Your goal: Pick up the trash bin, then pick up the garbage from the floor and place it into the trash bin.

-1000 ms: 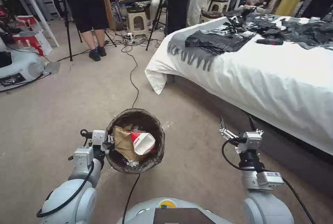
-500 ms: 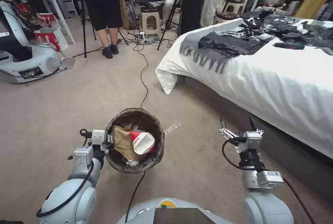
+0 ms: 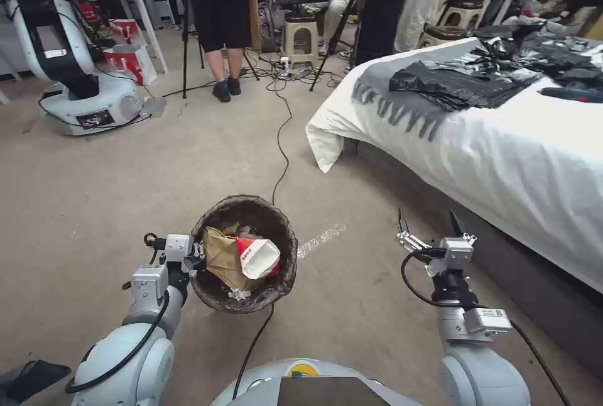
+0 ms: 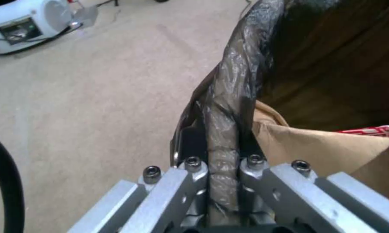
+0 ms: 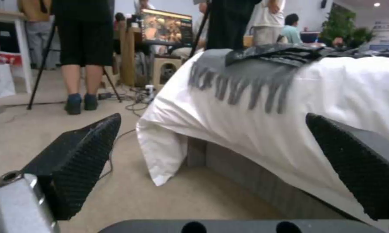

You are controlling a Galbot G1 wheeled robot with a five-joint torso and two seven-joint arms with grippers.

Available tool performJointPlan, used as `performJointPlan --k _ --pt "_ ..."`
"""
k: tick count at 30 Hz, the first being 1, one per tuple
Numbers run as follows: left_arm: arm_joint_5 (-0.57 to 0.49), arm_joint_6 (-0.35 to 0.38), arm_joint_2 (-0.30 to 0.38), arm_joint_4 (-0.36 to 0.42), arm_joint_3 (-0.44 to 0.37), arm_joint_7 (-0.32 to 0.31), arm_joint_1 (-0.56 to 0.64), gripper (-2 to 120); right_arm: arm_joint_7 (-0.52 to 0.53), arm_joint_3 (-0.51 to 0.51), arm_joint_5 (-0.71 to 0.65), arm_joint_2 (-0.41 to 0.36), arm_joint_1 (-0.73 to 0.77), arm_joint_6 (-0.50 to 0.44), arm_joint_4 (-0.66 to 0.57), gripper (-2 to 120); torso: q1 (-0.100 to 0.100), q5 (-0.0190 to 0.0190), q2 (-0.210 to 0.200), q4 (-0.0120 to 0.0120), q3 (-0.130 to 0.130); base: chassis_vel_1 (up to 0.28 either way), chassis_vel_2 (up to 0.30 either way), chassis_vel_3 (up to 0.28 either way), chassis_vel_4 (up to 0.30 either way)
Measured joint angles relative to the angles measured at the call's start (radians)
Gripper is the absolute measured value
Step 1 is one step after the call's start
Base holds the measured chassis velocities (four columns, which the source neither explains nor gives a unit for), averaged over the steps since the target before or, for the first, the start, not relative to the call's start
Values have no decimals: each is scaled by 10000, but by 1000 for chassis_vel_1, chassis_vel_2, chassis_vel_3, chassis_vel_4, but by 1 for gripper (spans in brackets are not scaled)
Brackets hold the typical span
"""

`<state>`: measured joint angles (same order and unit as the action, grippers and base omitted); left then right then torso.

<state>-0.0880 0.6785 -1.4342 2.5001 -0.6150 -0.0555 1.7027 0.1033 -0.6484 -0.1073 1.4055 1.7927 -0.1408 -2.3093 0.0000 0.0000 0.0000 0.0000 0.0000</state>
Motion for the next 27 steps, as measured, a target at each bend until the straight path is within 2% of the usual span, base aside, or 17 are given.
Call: performJointPlan --k 27 --pt "20 -24 -35 0 1 1 -18 2 101 9 -17 -46 -58 51 4 100 0 0 0 1 0 63 66 67 66"
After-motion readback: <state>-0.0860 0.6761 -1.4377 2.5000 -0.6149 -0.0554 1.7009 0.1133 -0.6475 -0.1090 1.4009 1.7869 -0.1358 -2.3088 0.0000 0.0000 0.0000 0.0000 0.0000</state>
